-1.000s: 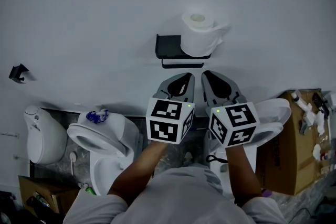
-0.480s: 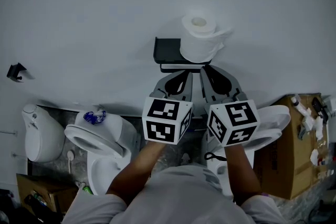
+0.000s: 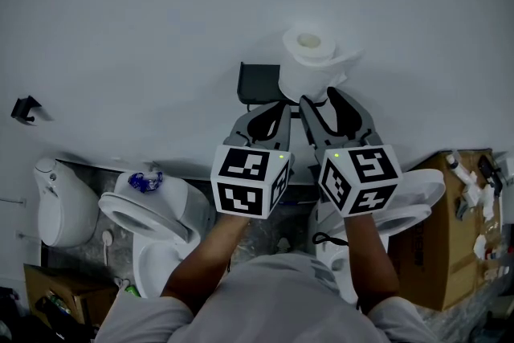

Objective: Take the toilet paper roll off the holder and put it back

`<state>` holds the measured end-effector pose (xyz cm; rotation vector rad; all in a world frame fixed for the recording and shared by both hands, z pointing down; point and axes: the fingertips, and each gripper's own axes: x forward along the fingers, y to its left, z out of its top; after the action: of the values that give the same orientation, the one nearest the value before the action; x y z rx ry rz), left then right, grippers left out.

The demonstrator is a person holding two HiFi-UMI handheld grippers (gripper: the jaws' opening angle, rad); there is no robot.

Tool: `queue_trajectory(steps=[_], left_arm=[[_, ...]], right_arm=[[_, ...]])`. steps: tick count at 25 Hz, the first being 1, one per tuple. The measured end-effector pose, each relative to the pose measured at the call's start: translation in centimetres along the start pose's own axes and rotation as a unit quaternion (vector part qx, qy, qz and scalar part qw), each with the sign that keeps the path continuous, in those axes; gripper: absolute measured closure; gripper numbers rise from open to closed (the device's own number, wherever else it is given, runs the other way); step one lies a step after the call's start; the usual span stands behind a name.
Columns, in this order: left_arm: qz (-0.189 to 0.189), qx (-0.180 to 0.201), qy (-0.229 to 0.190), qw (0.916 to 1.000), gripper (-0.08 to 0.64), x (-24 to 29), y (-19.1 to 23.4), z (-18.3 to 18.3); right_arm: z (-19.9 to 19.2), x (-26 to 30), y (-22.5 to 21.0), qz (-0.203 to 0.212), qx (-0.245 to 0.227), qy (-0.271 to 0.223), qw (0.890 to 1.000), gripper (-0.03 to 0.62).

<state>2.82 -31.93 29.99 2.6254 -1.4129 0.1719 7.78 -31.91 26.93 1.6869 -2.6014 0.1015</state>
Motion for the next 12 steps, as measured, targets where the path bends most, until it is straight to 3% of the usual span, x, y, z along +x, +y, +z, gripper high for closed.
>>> queue_trajectory(steps=[4,12], left_arm=[[0.003,0.001,-0.001,1.0,0.557,0.4,0.2,0.2],[0.007,0.001,-0.002,1.0,0.557,0.9,1.0,0.3]], right_arm=[[0.5,0.7,-0.5,-0.005,0.004,-0.005,1.0,0.357],[1.0,2.0,-0.9,-0.002,0.009,-0.005,1.0,0.313]])
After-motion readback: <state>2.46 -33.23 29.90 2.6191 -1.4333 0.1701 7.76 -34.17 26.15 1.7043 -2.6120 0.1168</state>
